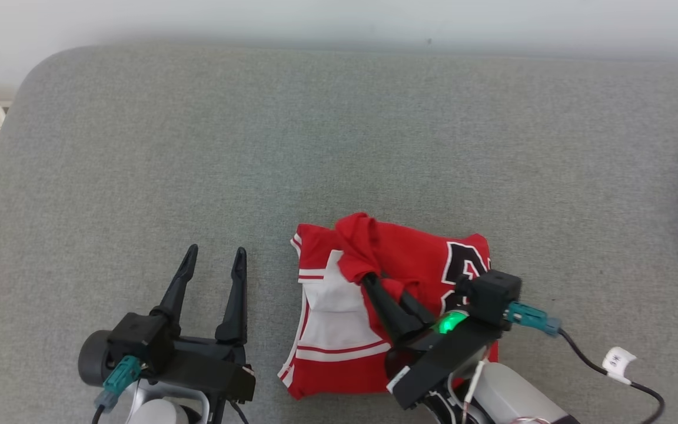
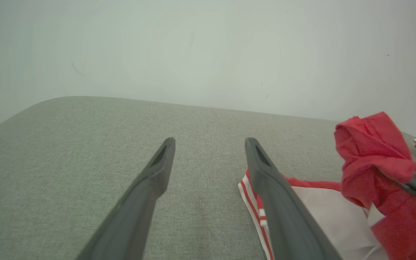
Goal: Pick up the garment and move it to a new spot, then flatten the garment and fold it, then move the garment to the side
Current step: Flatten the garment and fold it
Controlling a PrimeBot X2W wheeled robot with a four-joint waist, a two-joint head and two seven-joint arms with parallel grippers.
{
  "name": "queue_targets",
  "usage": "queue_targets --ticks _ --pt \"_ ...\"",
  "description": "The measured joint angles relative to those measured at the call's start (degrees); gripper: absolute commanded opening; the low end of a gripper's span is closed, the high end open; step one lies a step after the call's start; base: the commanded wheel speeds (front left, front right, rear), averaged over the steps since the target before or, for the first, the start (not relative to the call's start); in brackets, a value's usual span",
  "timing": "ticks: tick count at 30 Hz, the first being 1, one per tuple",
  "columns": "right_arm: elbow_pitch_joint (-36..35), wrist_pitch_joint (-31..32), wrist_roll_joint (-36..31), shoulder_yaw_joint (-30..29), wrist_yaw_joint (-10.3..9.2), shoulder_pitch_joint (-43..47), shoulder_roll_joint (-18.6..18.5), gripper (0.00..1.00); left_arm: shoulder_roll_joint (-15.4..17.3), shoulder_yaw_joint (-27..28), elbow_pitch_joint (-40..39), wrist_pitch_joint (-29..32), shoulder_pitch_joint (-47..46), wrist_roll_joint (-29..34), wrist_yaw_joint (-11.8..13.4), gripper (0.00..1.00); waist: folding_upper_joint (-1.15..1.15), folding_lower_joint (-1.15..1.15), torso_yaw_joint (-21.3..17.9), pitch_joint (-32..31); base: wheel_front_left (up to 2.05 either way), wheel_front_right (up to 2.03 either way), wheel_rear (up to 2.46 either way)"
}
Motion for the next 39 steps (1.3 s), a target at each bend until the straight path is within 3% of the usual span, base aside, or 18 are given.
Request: queue_targets --ticks 9,10,11,12,24,29,35,39 --pt "6.9 -2.9 5.5 7.8 0.00 -5.4 0.0 0.00 -0.9 -1.0 1.0 0.0 -1.1 0.4 -1.0 1.00 0.00 0.00 1.8 1.0 0.00 0.00 0.00" --pt "7.8 -3.1 6.1 8.3 0.00 -5.9 0.1 0.16 -1.0 -1.0 1.1 0.0 -1.1 0.5 -1.0 1.00 0.00 0.00 1.9 1.1 0.00 0.00 0.00" --pt "8.5 -3.3 6.5 8.7 0.00 -6.4 0.1 0.47 -1.0 -1.1 1.3 0.0 -1.1 0.7 -1.1 1.00 0.00 0.00 2.0 1.2 0.00 0.00 0.00" --pt "9.0 -3.5 7.3 9.0 0.00 -6.7 0.0 1.00 -1.1 -1.2 1.3 0.0 -1.1 0.8 -1.1 1.00 0.00 0.00 2.1 1.3 0.00 0.00 0.00" --pt "8.0 -3.9 13.3 19.4 0.00 -8.5 0.1 1.00 -1.3 -0.4 1.4 0.0 -1.1 1.5 -1.5 1.00 0.00 0.00 1.0 1.6 0.00 0.00 0.00" --pt "6.9 -3.6 12.6 22.7 0.00 -9.1 0.1 1.00 -1.2 0.5 1.2 0.0 -1.1 1.7 -1.2 1.00 0.00 0.00 0.2 1.5 0.00 0.00 0.00" --pt "0.7 -3.9 7.9 17.2 0.00 -8.3 -1.3 1.00 -0.7 2.4 0.3 0.0 -0.9 1.7 -0.5 1.00 0.00 0.00 -0.7 0.7 0.00 0.00 0.00" --pt "-8.6 -4.0 4.2 8.5 0.00 -3.6 -4.2 1.00 0.1 3.8 -0.5 0.0 0.0 1.7 0.0 1.00 0.00 0.00 -1.6 -0.4 0.00 0.00 0.00"
